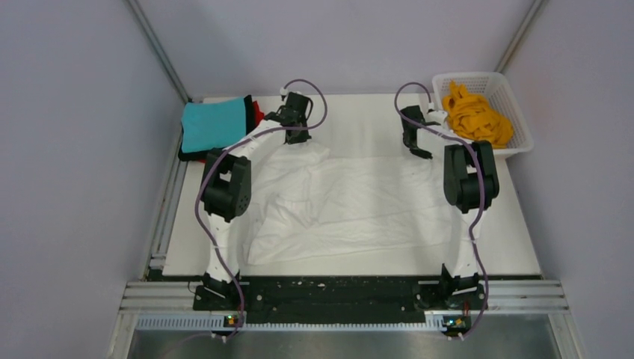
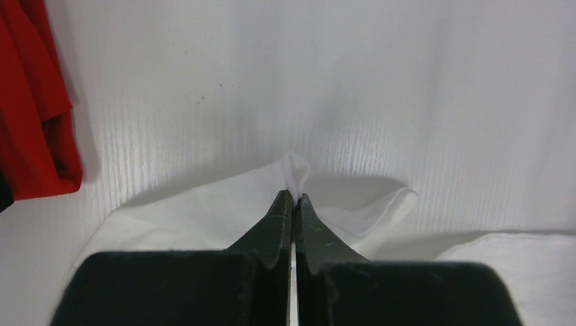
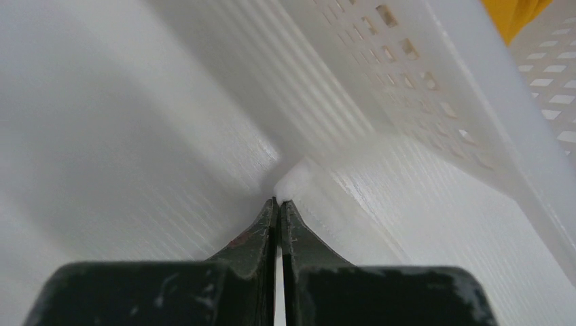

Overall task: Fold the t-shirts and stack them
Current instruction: Fold the other side of the tshirt into a rectangle

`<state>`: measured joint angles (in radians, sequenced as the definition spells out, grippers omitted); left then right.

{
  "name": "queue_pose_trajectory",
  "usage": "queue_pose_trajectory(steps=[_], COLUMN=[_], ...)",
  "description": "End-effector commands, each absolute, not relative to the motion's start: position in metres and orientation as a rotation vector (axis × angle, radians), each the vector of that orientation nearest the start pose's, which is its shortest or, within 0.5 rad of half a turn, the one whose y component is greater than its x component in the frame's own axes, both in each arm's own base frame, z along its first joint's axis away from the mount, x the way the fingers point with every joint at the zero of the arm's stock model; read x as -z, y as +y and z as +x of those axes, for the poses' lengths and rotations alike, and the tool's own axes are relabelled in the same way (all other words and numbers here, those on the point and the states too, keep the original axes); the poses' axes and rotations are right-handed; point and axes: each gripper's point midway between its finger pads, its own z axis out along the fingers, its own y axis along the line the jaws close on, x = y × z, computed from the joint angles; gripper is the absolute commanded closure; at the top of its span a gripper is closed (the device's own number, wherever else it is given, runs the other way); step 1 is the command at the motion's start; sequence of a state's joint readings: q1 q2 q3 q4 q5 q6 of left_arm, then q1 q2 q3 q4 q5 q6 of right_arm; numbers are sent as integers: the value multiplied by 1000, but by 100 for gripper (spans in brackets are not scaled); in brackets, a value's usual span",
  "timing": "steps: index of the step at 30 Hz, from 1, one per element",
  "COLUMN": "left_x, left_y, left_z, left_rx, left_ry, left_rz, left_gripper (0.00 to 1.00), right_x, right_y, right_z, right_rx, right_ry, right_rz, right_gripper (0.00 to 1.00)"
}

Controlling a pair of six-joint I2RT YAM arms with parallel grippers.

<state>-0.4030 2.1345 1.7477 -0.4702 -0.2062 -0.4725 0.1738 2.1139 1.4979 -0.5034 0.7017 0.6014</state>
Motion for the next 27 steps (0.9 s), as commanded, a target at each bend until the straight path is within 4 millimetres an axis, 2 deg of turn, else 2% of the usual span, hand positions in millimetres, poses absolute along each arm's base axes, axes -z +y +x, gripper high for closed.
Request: queue_pose_trajectory(steps=[1, 5, 8, 9, 15, 21, 27], left_x=[-136, -143, -144, -139, -142, -149, -138], left_y=[-202, -205, -207, -206, -200, -192, -194], left_z=[506, 494, 479, 470, 425, 371, 318], left_rx=[206, 216, 207, 198, 158, 162, 227], left_ry=[2299, 2282, 2286, 2296, 2272, 2233, 2250], left_rz=[-174, -165, -166, -168, -225, -291, -337], left_gripper=[100, 100, 100, 100, 100, 100, 100], right_x=[-69, -84, -92, -92, -102, -119, -115], right_y=[-11, 3, 9, 11, 23, 21, 21], right_z=[476, 465, 449, 440, 404, 369, 348], right_rx=[496, 411, 376, 374, 332, 270, 213], right_ry=[2225, 2206, 2205, 2213, 2212, 2169, 2158], right_rz=[702, 650, 625, 614, 566, 586, 543], right_gripper=[100, 100, 100, 100, 100, 100, 100])
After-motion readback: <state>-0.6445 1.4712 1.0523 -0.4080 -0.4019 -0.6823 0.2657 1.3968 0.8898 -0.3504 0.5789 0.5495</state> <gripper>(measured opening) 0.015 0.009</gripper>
